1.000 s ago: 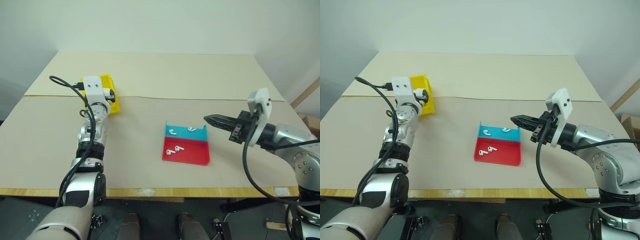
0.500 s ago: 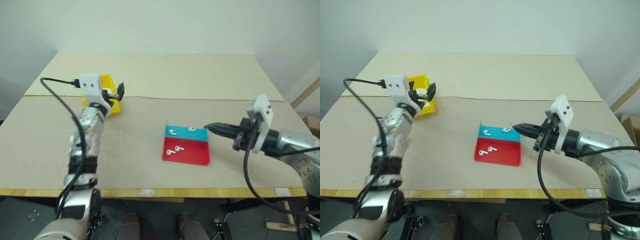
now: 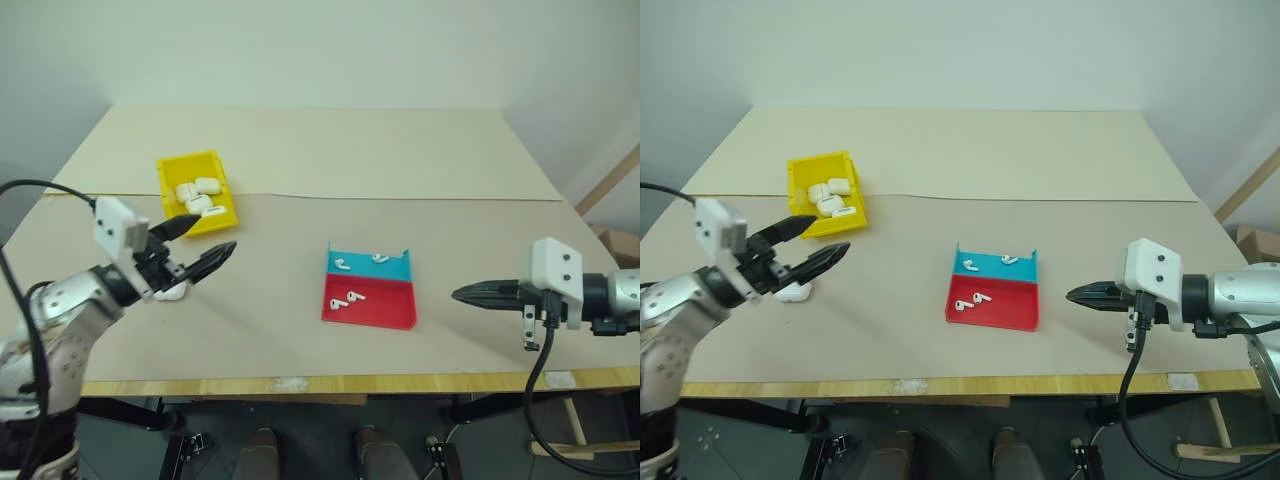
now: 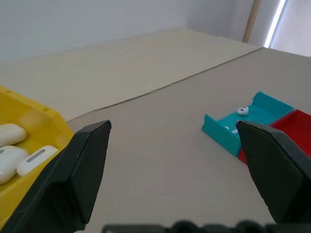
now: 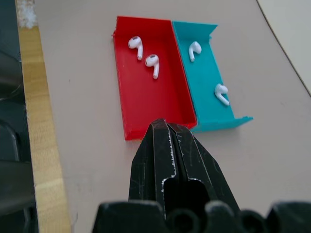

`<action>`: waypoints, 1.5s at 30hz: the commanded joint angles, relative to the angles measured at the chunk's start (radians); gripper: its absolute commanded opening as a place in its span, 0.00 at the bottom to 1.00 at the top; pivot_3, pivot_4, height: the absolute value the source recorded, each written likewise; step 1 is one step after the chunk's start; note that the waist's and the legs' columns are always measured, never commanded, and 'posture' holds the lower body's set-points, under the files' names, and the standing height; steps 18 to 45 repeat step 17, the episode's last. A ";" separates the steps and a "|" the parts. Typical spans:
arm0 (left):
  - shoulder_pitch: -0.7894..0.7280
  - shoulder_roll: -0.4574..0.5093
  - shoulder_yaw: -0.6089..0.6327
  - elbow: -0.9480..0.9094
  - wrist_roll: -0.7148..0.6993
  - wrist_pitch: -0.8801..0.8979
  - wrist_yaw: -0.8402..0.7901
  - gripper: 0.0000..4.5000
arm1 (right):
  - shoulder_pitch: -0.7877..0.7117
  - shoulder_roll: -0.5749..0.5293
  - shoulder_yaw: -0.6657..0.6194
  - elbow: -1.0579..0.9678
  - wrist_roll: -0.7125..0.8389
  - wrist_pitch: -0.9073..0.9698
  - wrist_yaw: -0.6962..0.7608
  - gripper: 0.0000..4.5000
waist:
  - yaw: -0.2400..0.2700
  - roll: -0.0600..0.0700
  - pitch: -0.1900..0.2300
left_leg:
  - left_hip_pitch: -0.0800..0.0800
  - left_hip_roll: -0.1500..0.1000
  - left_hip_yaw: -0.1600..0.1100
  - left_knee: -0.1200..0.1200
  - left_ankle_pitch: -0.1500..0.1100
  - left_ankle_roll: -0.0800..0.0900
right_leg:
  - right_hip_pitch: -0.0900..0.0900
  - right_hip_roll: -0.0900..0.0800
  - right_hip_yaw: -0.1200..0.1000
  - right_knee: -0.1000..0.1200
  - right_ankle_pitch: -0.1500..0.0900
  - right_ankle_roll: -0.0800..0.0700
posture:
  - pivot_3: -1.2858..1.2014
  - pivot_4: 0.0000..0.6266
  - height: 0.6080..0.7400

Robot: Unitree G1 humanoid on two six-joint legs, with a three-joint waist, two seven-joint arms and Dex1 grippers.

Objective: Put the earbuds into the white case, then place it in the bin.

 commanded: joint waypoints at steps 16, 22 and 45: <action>0.285 0.000 0.041 -0.154 0.058 -0.130 -0.114 1.00 | -0.163 0.035 0.132 0.243 -0.094 -0.176 0.118 0.00 | -0.003 0.000 0.000 | 0.002 0.001 0.002 -0.001 0.000 0.000 | 0.001 0.000 0.001 0.000 -0.001 -0.001 | 0.52 0.24 1.00; 0.287 0.004 0.039 -0.157 0.059 -0.130 -0.118 1.00 | -0.176 0.038 0.140 0.255 -0.096 -0.180 0.123 0.00 | -0.003 0.000 0.000 | 0.003 0.001 0.002 -0.001 0.000 0.000 | 0.001 0.001 0.001 0.000 -0.001 -0.001 | 0.52 0.24 1.00; 0.287 0.004 0.039 -0.157 0.059 -0.130 -0.118 1.00 | -0.176 0.038 0.140 0.255 -0.096 -0.180 0.123 0.00 | -0.003 0.000 0.000 | 0.003 0.001 0.002 -0.001 0.000 0.000 | 0.001 0.001 0.001 0.000 -0.001 -0.001 | 0.52 0.24 1.00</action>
